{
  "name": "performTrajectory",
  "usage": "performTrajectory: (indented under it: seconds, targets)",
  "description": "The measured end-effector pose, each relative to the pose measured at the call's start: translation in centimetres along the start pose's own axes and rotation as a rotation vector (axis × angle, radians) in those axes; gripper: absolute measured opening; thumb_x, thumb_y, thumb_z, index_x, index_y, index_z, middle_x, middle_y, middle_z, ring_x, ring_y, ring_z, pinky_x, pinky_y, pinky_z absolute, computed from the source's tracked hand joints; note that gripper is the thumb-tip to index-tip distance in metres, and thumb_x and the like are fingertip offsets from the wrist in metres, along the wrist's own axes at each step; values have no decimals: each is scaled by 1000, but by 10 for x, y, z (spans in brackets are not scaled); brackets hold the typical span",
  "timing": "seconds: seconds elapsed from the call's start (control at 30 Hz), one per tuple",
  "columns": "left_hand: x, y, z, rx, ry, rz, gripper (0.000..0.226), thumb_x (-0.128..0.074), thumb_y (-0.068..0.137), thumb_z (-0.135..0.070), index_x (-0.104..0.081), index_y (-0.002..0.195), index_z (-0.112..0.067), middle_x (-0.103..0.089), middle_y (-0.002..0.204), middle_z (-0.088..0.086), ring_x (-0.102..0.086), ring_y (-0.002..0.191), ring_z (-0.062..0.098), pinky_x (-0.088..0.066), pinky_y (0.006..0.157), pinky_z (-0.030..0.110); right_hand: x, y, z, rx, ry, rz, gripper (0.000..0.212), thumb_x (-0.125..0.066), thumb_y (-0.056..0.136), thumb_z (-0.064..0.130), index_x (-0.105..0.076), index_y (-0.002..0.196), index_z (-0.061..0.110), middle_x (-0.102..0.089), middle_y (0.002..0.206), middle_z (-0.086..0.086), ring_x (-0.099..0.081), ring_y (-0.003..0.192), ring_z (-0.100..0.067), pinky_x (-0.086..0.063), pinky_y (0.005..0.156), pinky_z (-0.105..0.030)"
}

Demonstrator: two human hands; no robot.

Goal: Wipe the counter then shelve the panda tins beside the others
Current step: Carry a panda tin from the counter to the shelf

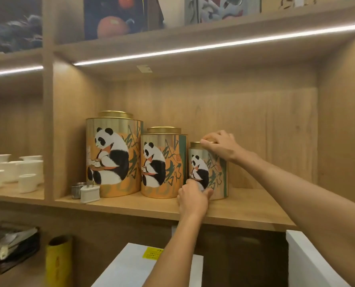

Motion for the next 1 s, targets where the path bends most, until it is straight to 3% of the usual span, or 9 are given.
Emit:
performTrajectory:
  seconds: [0.07,0.17,0.37,0.57,0.73,0.9,1.0]
  targets:
    - [-1,1,0,6,5,3,39,-72,87,-40,-59,110,-12,-65,116,10,-57,114,29,-49,99,49,1,-3,-6,8,26,-27,52,-43,83,68,-57,120,36,-38,123,-3,-27,122,-23,-35,101,-53]
    - [-2,-1,-1,6,23,10,35,-70,89,-40,-61,107,-12,-66,113,9,-57,112,29,-49,98,48,3,-9,-17,18,60,-43,38,-47,92,56,-59,122,36,-42,119,-3,-36,124,-26,-40,103,-52]
    - [-2,-3,-4,-8,121,10,32,-64,92,-45,-64,102,-14,-68,110,10,-53,112,31,-46,95,47,9,-23,-15,91,122,-78,39,-44,100,41,-59,132,25,-56,133,-5,-48,123,-18,-43,95,-36]
    - [-2,-2,-2,-28,129,-5,35,-64,91,-47,-64,101,-14,-68,106,8,-55,109,29,-48,94,46,7,-26,-9,92,200,-155,34,-46,101,33,-64,126,19,-65,123,-1,-56,108,-12,-44,83,-29]
    - [3,-7,-5,-32,110,-38,40,-68,88,-46,-61,107,-12,-67,110,8,-55,110,28,-49,95,45,6,-25,-11,71,234,-149,36,-45,102,31,-62,130,17,-57,132,-8,-50,122,-20,-47,98,-38]
    - [4,-9,-6,-35,140,-55,45,-67,89,-48,-59,112,-11,-67,114,9,-55,112,27,-49,94,43,1,-22,-18,13,281,-139,35,-42,102,34,-59,132,25,-43,137,-11,-39,122,-16,-41,92,-31]
    - [2,-8,-6,-36,157,-54,47,-66,89,-49,-58,113,-10,-66,116,10,-54,114,28,-48,96,43,1,-22,-18,18,297,-110,34,-42,103,33,-59,131,23,-45,137,-13,-44,127,-25,-48,101,-42]
Point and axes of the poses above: each hand's wrist, its own y-axis towards the middle knuckle, its own x-axis out of the back of the hand, z = x × y, the point moved 5 cm from there along y, towards the middle knuckle
